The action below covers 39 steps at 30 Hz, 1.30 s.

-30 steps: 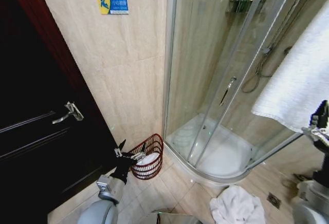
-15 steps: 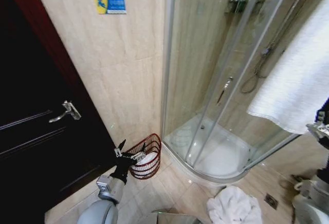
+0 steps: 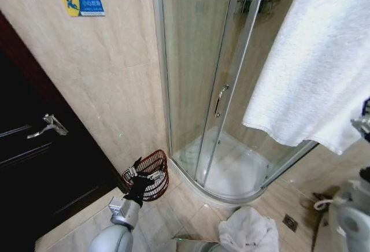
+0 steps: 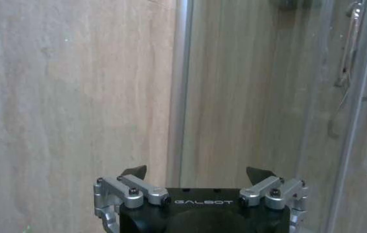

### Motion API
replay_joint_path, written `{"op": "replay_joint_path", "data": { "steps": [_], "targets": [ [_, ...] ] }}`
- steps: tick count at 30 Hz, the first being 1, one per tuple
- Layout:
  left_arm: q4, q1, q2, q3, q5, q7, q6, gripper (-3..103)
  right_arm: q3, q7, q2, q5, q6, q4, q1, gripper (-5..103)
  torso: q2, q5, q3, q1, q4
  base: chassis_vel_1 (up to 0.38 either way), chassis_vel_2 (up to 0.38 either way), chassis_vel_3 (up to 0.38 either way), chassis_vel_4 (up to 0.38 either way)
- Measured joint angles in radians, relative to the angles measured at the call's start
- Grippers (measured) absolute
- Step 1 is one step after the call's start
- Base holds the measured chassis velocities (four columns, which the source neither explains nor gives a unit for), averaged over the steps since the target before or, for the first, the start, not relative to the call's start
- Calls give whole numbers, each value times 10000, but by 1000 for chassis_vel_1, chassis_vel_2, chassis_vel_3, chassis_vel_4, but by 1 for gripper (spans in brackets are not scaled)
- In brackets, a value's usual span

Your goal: Discard the used towel into the hamper.

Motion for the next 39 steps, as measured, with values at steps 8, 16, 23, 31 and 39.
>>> {"op": "replay_joint_path", "data": {
  "steps": [8, 16, 23, 31, 39],
  "targets": [
    [0, 0, 0, 2, 0, 0, 0, 100, -243, 1369, -1174, -400, -1335, -791, 1601, 100, 0, 5, 0, 0, -4, 26, 26, -21, -26],
    [-2, 0, 0, 5, 0, 1, 0, 100, -1452, 1590, -1525, -1164, -1831, -2725, 4167, 100, -2, -4, 1, 1, -1, 0, 0, 0, 0],
    [-1, -1, -2, 2, 0, 0, -1, 100, -2225, 1236, -1818, -1424, -1957, -4208, 6186, 100, -2, 2, 1, 1, -1, 0, 0, 0, 0],
    [-2, -1, -5, 3, 0, 1, -1, 100, -3146, 2000, -2488, -1250, -3087, -4373, 8367, 100, -2, -3, 0, 1, -1, 0, 0, 0, 0],
    [-2, -1, 0, 2, 0, 0, -1, 100, -4837, 2160, -3323, -1145, -3678, -5201, 10676, 100, 0, 3, 0, 0, -6, 0, 0, 0, 0]
  ]
}}
